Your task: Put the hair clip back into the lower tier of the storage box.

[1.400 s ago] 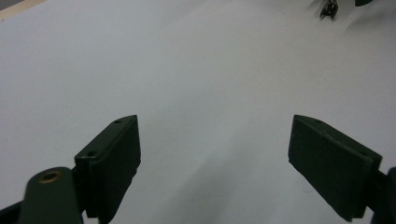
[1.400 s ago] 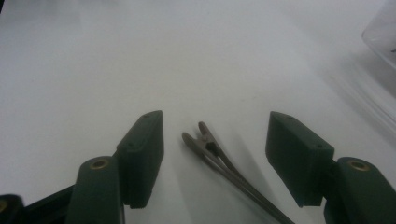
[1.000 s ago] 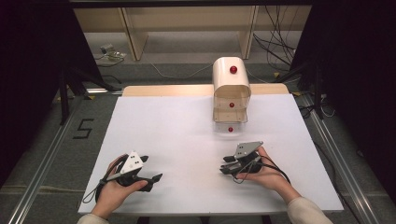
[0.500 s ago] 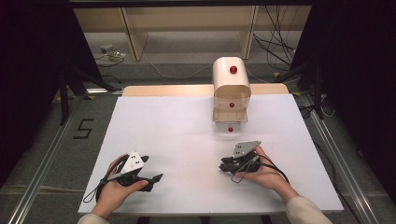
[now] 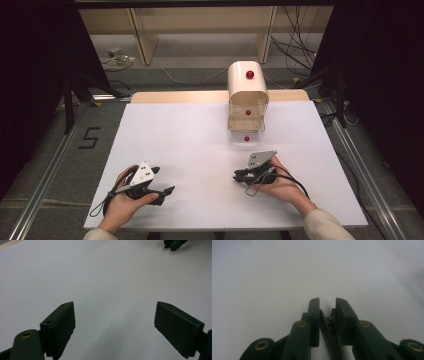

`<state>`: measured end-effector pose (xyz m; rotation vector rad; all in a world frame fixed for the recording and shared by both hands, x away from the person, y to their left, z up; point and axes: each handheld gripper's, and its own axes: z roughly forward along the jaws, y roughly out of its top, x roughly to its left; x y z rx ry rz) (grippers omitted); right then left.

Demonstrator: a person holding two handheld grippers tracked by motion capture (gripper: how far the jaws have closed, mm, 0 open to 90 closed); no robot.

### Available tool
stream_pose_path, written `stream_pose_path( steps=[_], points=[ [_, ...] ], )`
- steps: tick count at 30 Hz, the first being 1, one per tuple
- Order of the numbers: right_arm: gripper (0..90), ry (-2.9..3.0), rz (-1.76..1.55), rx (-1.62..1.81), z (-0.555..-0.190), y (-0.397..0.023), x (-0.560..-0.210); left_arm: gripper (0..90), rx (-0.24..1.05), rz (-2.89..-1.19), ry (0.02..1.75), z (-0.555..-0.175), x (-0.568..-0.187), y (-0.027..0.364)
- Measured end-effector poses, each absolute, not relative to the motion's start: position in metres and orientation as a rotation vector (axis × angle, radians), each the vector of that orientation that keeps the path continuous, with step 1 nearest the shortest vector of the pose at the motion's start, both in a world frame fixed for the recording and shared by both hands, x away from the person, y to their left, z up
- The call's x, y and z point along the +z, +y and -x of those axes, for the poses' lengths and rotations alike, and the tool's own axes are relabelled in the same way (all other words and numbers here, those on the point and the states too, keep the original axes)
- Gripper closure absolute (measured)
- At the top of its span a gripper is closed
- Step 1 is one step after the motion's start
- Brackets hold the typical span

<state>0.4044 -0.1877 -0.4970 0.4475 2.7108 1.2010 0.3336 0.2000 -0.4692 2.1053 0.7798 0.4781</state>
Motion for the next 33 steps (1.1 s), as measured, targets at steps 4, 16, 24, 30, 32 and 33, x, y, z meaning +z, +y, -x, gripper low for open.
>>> stream_pose_path(
  steps=[4,16,24,30,32,33],
  points=[
    [76.2,2.707,-0.448,1.202,-0.404,-0.188,-0.497,16.9,0.478,-2.105,0.779,-0.334,-0.469,0.2],
    [76.4,2.702,-0.449,1.197,-0.403,-0.189,-0.496,17.1,0.478,-2.11,0.779,-0.333,-0.47,0.202],
    [76.4,2.672,-0.461,1.226,-0.403,-0.193,-0.491,17.1,0.477,-2.108,0.781,-0.334,-0.47,0.201],
    [76.4,2.661,-0.458,1.234,-0.403,-0.195,-0.488,17.1,0.478,-2.111,0.779,-0.333,-0.47,0.202],
    [76.4,2.658,-0.461,1.236,-0.403,-0.195,-0.488,17.1,0.479,-2.112,0.779,-0.333,-0.47,0.202],
    [76.4,2.652,-0.466,1.241,-0.403,-0.196,-0.487,17.1,0.48,-2.11,0.778,-0.333,-0.47,0.202]
  ],
)
